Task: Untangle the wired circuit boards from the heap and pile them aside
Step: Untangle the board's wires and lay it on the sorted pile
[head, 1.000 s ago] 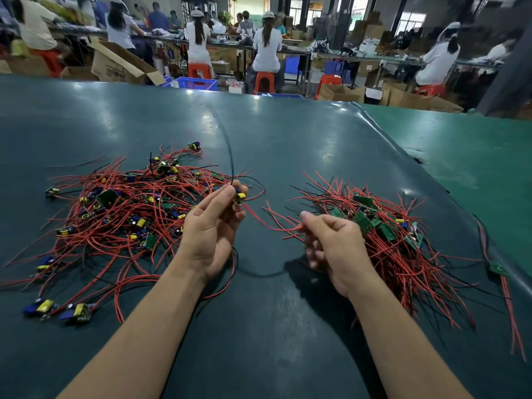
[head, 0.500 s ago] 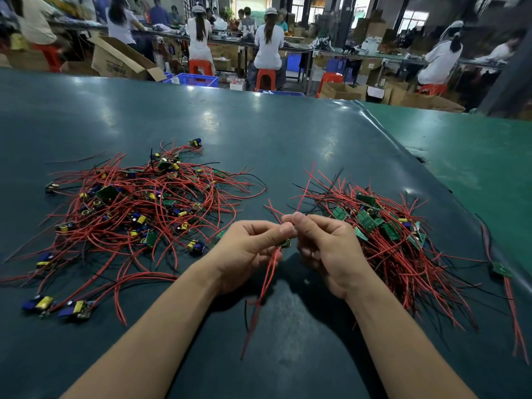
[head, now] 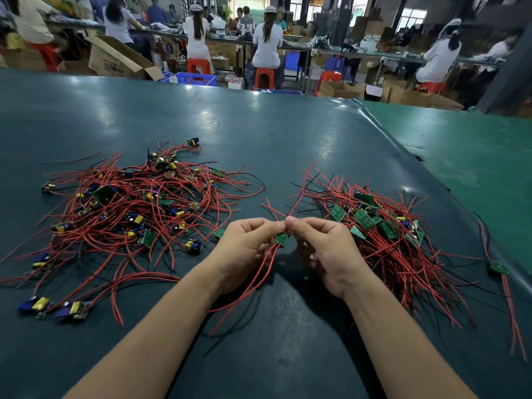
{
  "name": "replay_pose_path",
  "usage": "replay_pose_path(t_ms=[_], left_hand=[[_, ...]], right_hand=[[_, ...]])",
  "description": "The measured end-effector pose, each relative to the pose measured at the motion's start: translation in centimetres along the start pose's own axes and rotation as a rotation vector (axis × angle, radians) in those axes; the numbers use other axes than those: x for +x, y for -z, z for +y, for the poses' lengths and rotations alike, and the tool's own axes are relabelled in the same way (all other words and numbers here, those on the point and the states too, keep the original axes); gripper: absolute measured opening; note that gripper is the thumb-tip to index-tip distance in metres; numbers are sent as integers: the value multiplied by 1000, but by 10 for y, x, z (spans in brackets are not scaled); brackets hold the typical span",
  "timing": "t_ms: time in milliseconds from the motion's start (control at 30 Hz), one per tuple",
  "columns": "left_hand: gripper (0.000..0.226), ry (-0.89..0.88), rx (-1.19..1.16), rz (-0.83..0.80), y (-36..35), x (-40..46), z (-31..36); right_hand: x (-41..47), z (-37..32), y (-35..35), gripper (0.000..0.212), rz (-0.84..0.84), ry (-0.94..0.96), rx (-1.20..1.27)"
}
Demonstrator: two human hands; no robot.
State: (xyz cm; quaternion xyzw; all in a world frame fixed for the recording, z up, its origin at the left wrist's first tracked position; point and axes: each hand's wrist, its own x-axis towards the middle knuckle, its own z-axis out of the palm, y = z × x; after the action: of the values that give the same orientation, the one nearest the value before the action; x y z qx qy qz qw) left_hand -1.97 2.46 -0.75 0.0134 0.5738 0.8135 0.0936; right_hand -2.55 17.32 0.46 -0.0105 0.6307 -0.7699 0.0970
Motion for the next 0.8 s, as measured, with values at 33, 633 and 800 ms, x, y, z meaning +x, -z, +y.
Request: replay_pose_path(t_ms=[33,633,800], left_hand=[[25,1,0,2,-1,-1,0],[37,-91,176,-248,-2,-9,0],[45,-136,118,-224,-4,-10,3]], right_hand=[[1,1,1,30,0,-5,7],[2,-4,12,32,-112,-85,53],[5,0,9,19,-41,1,19]])
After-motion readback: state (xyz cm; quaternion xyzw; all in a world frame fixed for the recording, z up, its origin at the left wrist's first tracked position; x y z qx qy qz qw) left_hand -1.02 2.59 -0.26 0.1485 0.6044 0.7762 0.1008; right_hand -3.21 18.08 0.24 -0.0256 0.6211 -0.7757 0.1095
